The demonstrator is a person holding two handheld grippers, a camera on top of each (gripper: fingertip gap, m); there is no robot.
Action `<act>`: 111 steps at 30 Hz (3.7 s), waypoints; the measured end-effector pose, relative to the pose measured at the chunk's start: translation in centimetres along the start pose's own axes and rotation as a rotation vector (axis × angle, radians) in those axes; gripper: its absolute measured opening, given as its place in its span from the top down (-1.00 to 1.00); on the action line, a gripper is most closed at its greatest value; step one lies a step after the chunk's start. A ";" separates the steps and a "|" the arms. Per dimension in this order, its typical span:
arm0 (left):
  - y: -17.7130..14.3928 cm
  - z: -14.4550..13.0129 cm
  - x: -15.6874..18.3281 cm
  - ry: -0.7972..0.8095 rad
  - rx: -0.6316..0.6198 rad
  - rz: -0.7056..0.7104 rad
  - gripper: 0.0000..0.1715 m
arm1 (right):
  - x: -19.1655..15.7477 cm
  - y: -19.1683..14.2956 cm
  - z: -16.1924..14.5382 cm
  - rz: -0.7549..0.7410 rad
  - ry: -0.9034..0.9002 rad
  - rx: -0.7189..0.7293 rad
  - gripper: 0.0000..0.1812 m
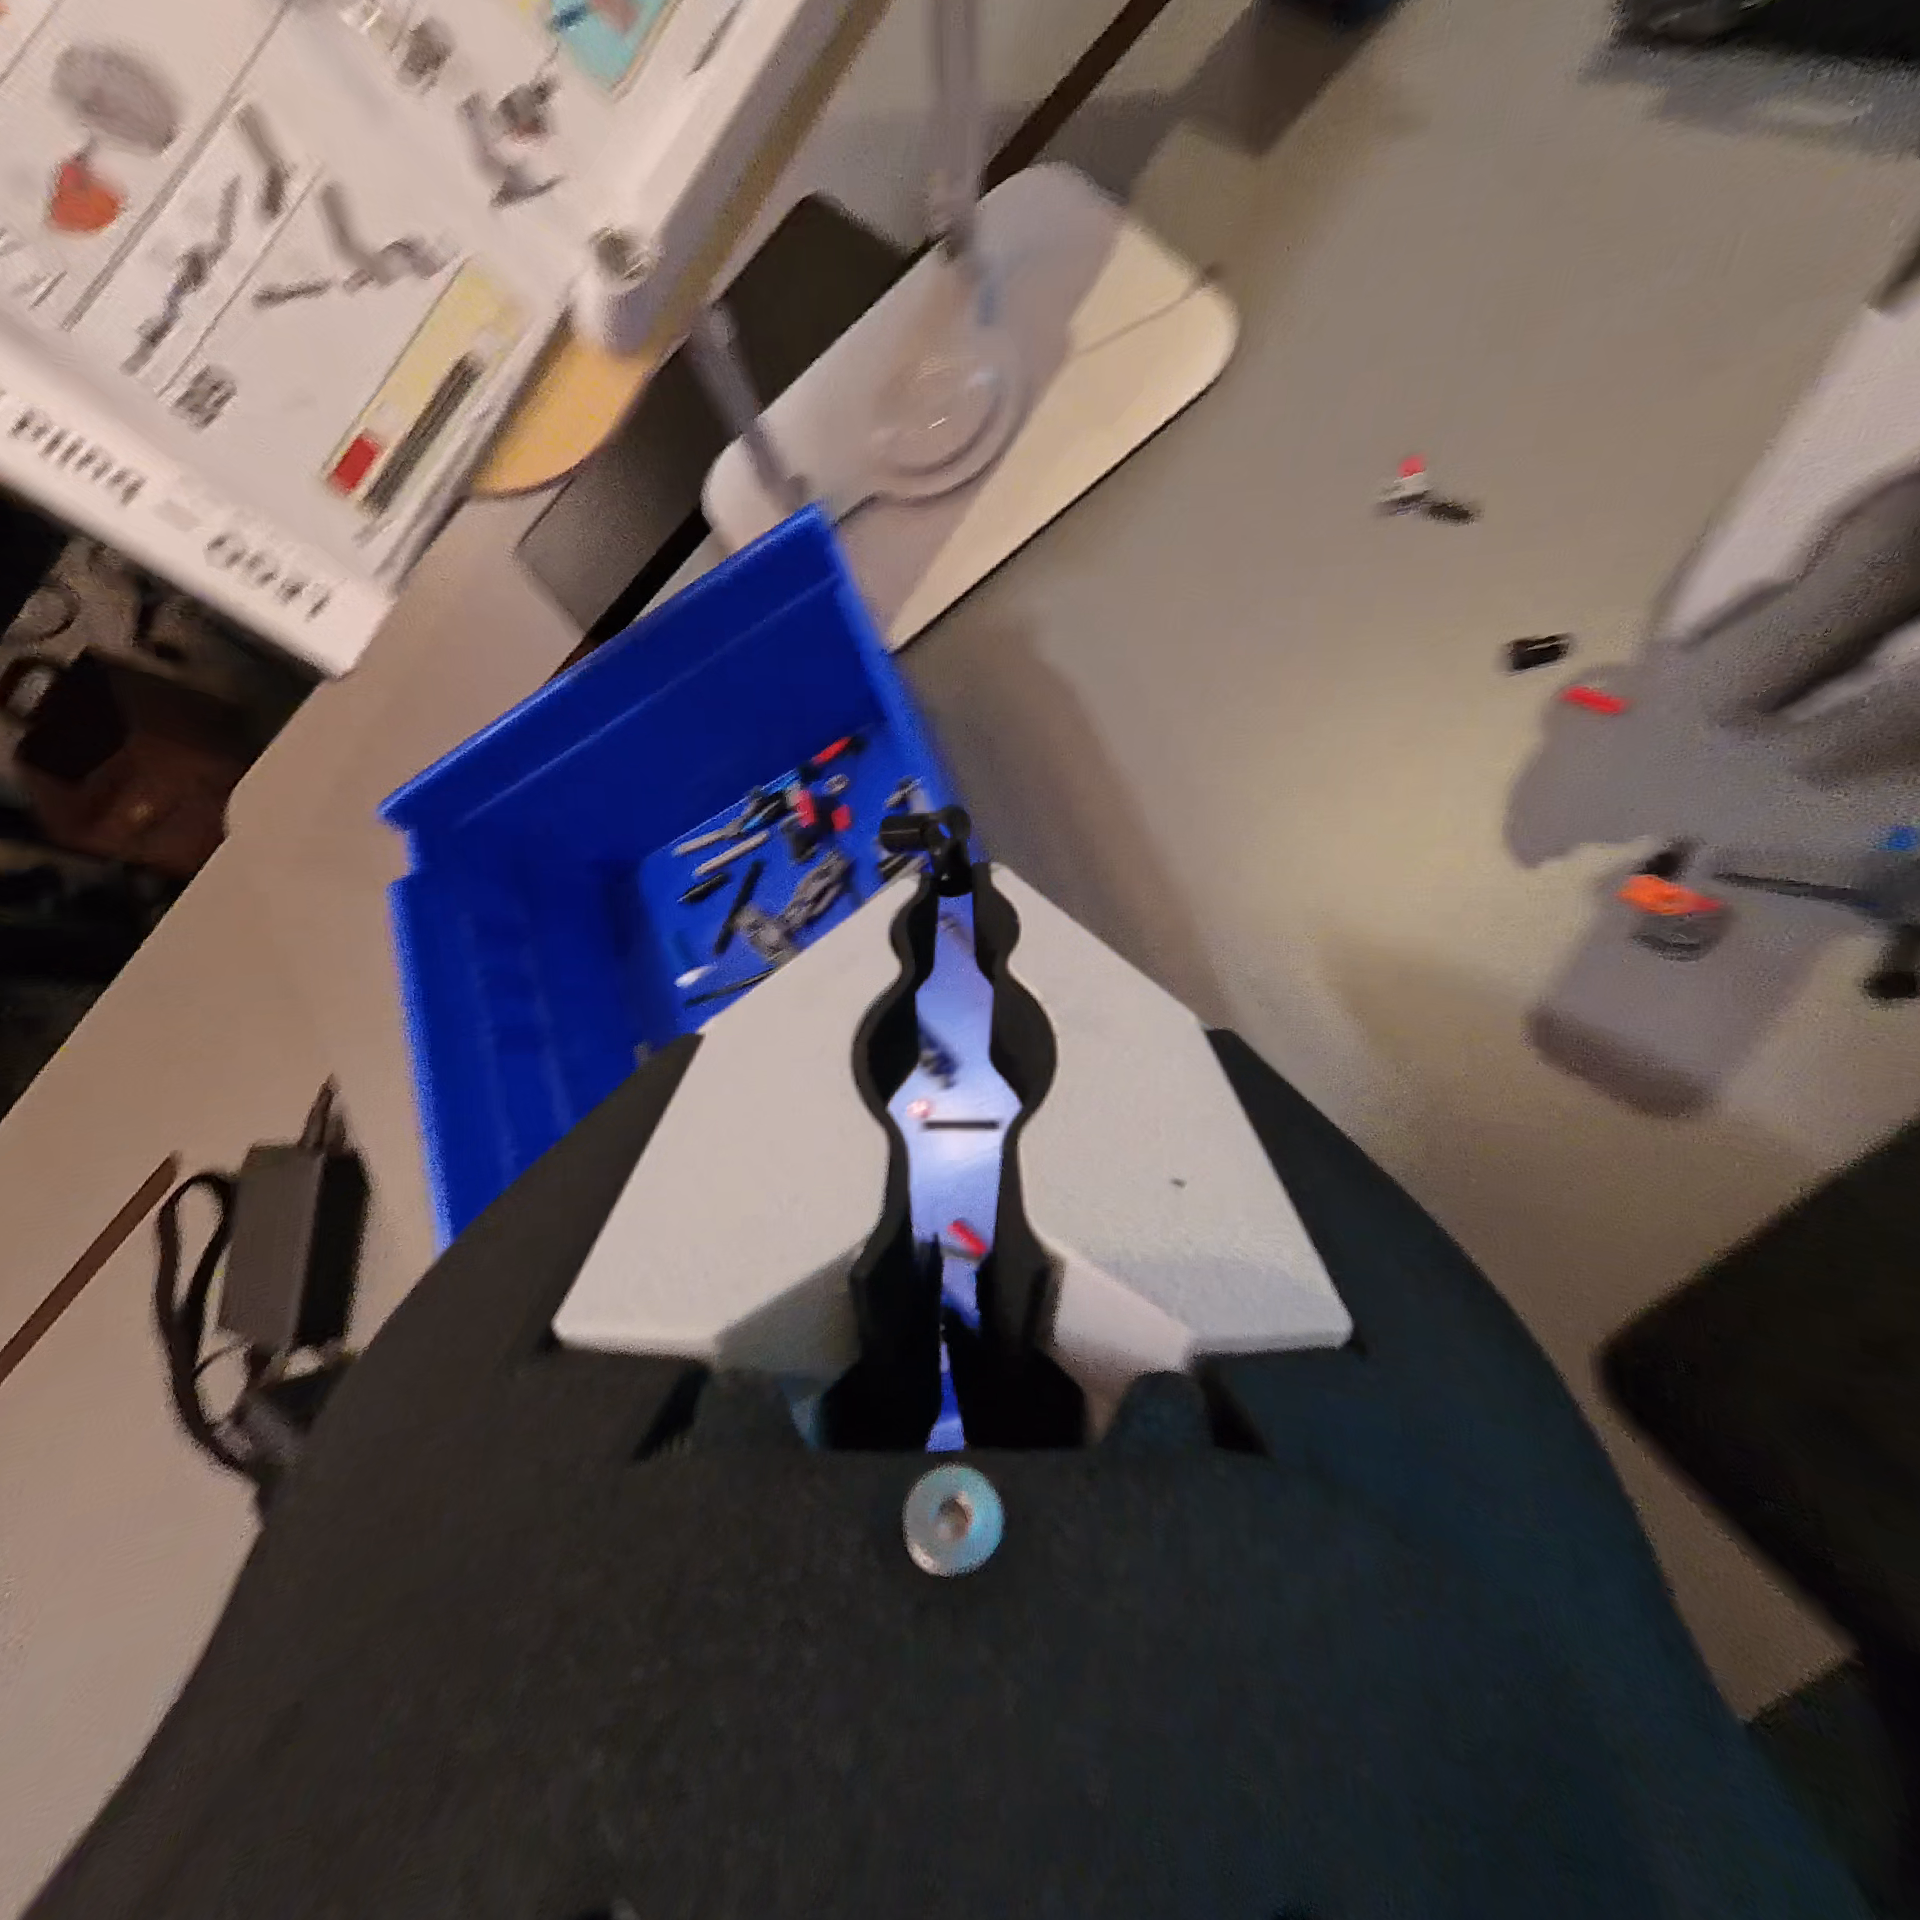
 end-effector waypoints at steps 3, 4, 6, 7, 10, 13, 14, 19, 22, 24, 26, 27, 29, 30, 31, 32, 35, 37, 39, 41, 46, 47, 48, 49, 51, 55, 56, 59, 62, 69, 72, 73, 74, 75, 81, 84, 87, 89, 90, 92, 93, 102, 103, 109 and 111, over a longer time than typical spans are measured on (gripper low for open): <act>1.0 1.8 4.2 0.037 0.075 -0.135 0.95 | 2.1 -3.1 1.1 -0.116 0.044 0.150 0.77; 1.3 2.3 5.3 0.047 0.095 -0.167 0.95 | 2.6 -4.0 1.2 -0.155 0.047 0.196 0.78; 2.1 3.2 7.5 0.067 0.128 -0.244 0.95 | 3.3 -5.7 1.2 -0.211 0.047 0.271 0.79; 2.6 3.5 8.4 0.079 0.132 -0.279 0.95 | 3.5 -6.2 1.1 -0.220 0.051 0.292 0.79; 3.5 4.7 10.6 0.071 0.181 -0.369 0.95 | 3.8 -7.1 0.8 -0.263 0.039 0.333 0.79; 3.6 6.2 12.0 0.013 0.306 -0.464 0.95 | 3.9 -7.6 0.7 -0.300 0.009 0.374 0.77; 3.7 6.5 12.2 -0.004 0.337 -0.481 0.95 | 3.9 -7.7 0.8 -0.306 -0.003 0.385 0.77; 4.1 6.9 13.5 -0.029 0.416 -0.564 0.95 | 4.1 -8.3 1.2 -0.319 0.003 0.443 0.74; 4.2 7.2 14.2 -0.055 0.468 -0.634 0.95 | 4.0 -8.0 1.1 -0.322 -0.005 0.452 0.70; 4.3 7.2 14.5 -0.070 0.494 -0.683 0.95 | 3.9 -7.9 1.1 -0.315 -0.014 0.463 0.68; 4.1 7.2 14.8 -0.063 0.518 -0.744 0.95 | 3.7 -7.9 1.1 -0.288 -0.012 0.474 0.66; 3.9 7.2 15.0 -0.047 0.540 -0.770 0.95 | 3.6 -7.9 1.1 -0.269 -0.010 0.486 0.66; 3.5 7.3 15.1 -0.038 0.573 -0.833 0.95 | 3.5 -8.0 1.1 -0.236 0.005 0.509 0.66; 3.3 7.3 15.1 -0.045 0.582 -0.869 0.95 | 3.5 -8.1 1.1 -0.218 0.016 0.523 0.66; 3.1 7.3 15.2 -0.047 0.601 -0.901 0.95 | 3.4 -8.3 1.2 -0.196 0.028 0.540 0.66; 2.9 7.4 15.3 -0.044 0.615 -0.932 0.95 | 3.4 -8.4 1.3 -0.177 0.041 0.556 0.66; 2.3 7.5 15.8 -0.017 0.641 -1.003 0.95 | 2.9 -8.9 1.5 -0.121 0.048 0.592 0.68; 2.4 7.5 15.8 -0.020 0.644 -1.038 0.95 | 2.2 -9.3 1.8 -0.069 0.042 0.629 0.70; 2.4 7.4 15.9 -0.024 0.646 -1.086 0.95 | 1.5 -9.5 2.1 -0.028 0.030 0.646 0.73; 2.4 7.2 16.4 -0.014 0.641 -1.145 0.96 | 1.0 -9.5 2.2 0.005 0.027 0.649 0.75; 2.2 7.2 17.3 0.042 0.647 -1.203 0.95 | -0.2 -9.6 2.3 0.125 0.043 0.664 0.88; 2.1 7.2 17.3 0.045 0.652 -1.212 0.95 | -0.2 -9.7 2.3 0.143 0.055 0.671 0.89; 2.1 7.2 17.2 0.048 0.659 -1.220 0.95 | -0.1 -9.8 2.3 0.156 0.063 0.677 0.93; 1.9 7.3 17.2 0.047 0.668 -1.236 0.95 | -0.2 -9.9 2.3 0.169 0.067 0.684 0.94; 2.0 7.1 17.4 0.053 0.660 -1.260 0.95 | -0.4 -10.0 2.3 0.186 0.074 0.689 0.95; 2.6 7.0 17.0 0.026 0.654 -1.222 0.95 | 0.0 -9.6 2.2 0.162 0.101 0.660 0.95; 2.6 6.9 16.7 0.015 0.658 -1.206 0.95 | 0.1 -9.4 2.1 0.156 0.110 0.649 0.96; 3.3 6.2 16.3 0.014 0.609 -1.096 0.93 | 0.5 -8.7 1.7 0.127 0.119 0.610 0.96; 3.9 4.8 16.3 0.025 0.509 -0.970 0.75 | 0.9 -8.2 1.2 0.100 0.132 0.571 0.96; 8.5 -2.3 17.4 0.239 0.076 -0.574 0.60 | 1.0 -6.4 0.0 0.055 0.119 0.480 0.96; 10.3 -4.4 17.8 0.359 -0.008 -0.472 0.62 | 0.8 -5.6 -0.4 0.048 0.114 0.447 0.96; 10.7 -4.7 17.9 0.377 -0.021 -0.454 0.64 | 0.8 -5.4 -0.5 0.048 0.114 0.441 0.96; 11.1 -5.1 18.0 0.372 -0.036 -0.454 0.66 | 0.7 -5.3 -0.6 0.046 0.115 0.436 0.96; 11.5 -5.2 18.1 0.358 -0.044 -0.466 0.69 | 0.7 -5.1 -0.7 0.042 0.115 0.431 0.96; 12.0 -4.6 17.7 0.264 0.014 -0.494 0.82 | 0.5 -4.1 -1.2 0.018 0.096 0.394 0.96; 11.9 -4.5 17.3 0.172 0.042 -0.518 0.84 | 0.7 -3.8 -1.6 -0.011 0.089 0.374 0.96; 11.6 -4.1 17.1 0.066 0.092 -0.565 0.84 | 0.8 -3.5 -1.9 -0.036 0.088 0.354 0.96; 11.1 -3.3 16.9 -0.030 0.167 -0.608 0.84 | 0.8 -3.2 -2.2 -0.058 0.081 0.333 0.96; 10.8 -2.8 17.0 -0.079 0.210 -0.652 0.84 | 0.8 -3.0 -2.3 -0.070 0.075 0.321 0.96; 10.2 -1.9 16.8 -0.181 0.299 -0.720 0.84 | 0.6 -2.5 -2.4 -0.091 0.057 0.304 0.96; 9.9 -1.6 16.8 -0.218 0.337 -0.760 0.84 | 0.5 -2.3 -2.4 -0.107 0.050 0.297 0.96; 9.3 0.0 16.3 -0.476 0.535 -0.912 0.85 | 0.4 -1.5 -3.5 -0.340 -0.145 0.214 0.96; 9.5 0.0 16.0 -0.504 0.541 -0.922 0.85 | 0.3 -1.4 -3.6 -0.348 -0.149 0.211 0.96; 9.1 1.4 15.5 -0.579 0.650 -1.000 0.85 | 0.9 -1.4 -3.3 -0.436 -0.131 0.219 0.96; 9.1 1.6 15.5 -0.580 0.659 -1.004 0.85 | 1.0 -1.5 -3.2 -0.454 -0.122 0.225 0.96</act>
Point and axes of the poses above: each gripper's, where its closed fingertips meet, y out along the fingers, z out of its top, x = y × z across the jaws, the point moved 3 cm from there along -y, back along the fingers, and after that the axes turned 12 degrees about -z, right-handed, at the moved point
